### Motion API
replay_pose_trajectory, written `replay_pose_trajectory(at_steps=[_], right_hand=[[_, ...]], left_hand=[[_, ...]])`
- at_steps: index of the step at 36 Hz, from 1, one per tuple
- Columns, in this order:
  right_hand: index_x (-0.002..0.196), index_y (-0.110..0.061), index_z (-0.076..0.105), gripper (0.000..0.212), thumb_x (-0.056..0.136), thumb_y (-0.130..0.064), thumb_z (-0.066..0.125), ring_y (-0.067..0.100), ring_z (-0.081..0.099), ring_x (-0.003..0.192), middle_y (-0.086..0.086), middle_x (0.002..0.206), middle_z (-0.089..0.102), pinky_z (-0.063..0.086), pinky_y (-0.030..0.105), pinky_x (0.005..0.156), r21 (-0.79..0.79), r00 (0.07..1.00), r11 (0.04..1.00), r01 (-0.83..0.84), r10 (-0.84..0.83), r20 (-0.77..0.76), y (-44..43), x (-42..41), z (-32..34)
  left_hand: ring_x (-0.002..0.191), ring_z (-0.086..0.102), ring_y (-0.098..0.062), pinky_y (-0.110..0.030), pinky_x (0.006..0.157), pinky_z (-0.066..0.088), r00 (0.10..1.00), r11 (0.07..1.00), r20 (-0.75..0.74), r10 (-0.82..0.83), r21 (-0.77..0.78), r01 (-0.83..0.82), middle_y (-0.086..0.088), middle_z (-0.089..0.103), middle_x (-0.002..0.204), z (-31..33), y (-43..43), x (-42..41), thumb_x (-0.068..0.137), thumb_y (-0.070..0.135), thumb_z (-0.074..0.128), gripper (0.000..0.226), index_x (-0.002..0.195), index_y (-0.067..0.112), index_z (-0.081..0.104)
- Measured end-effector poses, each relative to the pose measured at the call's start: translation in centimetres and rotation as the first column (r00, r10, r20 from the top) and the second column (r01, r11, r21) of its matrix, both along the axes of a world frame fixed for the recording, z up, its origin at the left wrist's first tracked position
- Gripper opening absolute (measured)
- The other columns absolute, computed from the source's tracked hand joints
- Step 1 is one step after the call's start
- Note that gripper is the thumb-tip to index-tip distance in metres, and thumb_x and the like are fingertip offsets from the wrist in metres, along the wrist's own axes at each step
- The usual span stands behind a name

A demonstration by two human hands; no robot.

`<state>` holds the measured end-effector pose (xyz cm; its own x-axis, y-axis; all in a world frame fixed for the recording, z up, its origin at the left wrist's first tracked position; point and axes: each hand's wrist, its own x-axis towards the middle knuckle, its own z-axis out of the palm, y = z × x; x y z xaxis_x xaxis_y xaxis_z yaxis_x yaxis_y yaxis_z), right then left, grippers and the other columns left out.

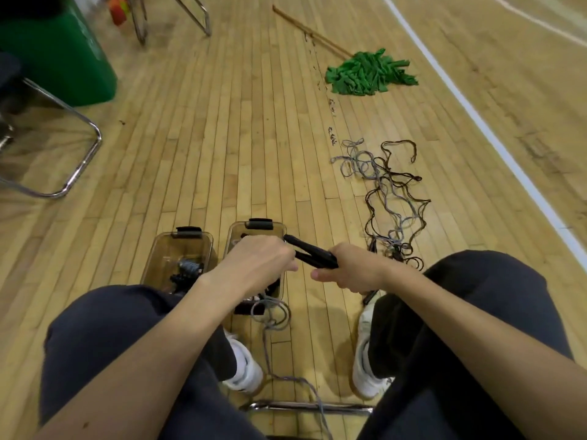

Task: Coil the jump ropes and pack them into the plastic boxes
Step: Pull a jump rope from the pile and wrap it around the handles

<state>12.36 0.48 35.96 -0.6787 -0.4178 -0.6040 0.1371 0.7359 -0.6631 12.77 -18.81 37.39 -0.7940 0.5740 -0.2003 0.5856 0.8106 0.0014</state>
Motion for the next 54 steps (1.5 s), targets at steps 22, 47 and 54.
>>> replay_pose_trajectory(at_steps=[22,47,54], right_hand=[[0.09,-0.012,0.055,0.029,0.098,-0.039,0.064,0.011,0.038,0.046,-0.003,0.058,0.042,0.036,0.022,0.046,0.036,0.901,0.957,-0.288,0.258,0.35,1.3,-0.5,1.7],[0.068,-0.039,0.063,0.038,0.1,-0.019,0.06,0.012,0.039,0.049,-0.003,0.059,0.045,0.035,0.023,0.047,-0.599,0.967,0.795,-0.091,0.215,0.139,2.1,1.4,3.9],[0.082,-0.016,0.044,0.026,0.099,-0.021,0.062,0.009,0.032,0.048,-0.001,0.062,0.037,0.03,0.018,0.044,-0.513,0.995,0.858,0.025,0.03,0.099,2.3,1.0,3.2]], left_hand=[[0.058,0.052,0.001,-0.013,0.057,0.037,0.899,0.789,0.434,0.054,0.533,-0.305,0.018,0.06,0.058,0.5,-0.5,0.1,0.065,0.044,0.09,0.026,0.066,0.023,0.074],[0.061,0.027,-0.019,-0.025,0.05,0.03,0.443,0.167,0.861,-0.25,0.489,-0.856,-0.001,0.038,0.066,1.3,1.3,-0.1,0.09,0.026,0.068,0.02,0.077,0.018,0.055],[0.047,0.022,-0.009,-0.021,0.041,0.02,0.42,0.164,0.907,-0.036,0.42,-0.892,0.001,0.031,0.058,1.6,2.0,-0.2,0.104,0.03,0.046,0.026,0.085,0.014,0.055]])
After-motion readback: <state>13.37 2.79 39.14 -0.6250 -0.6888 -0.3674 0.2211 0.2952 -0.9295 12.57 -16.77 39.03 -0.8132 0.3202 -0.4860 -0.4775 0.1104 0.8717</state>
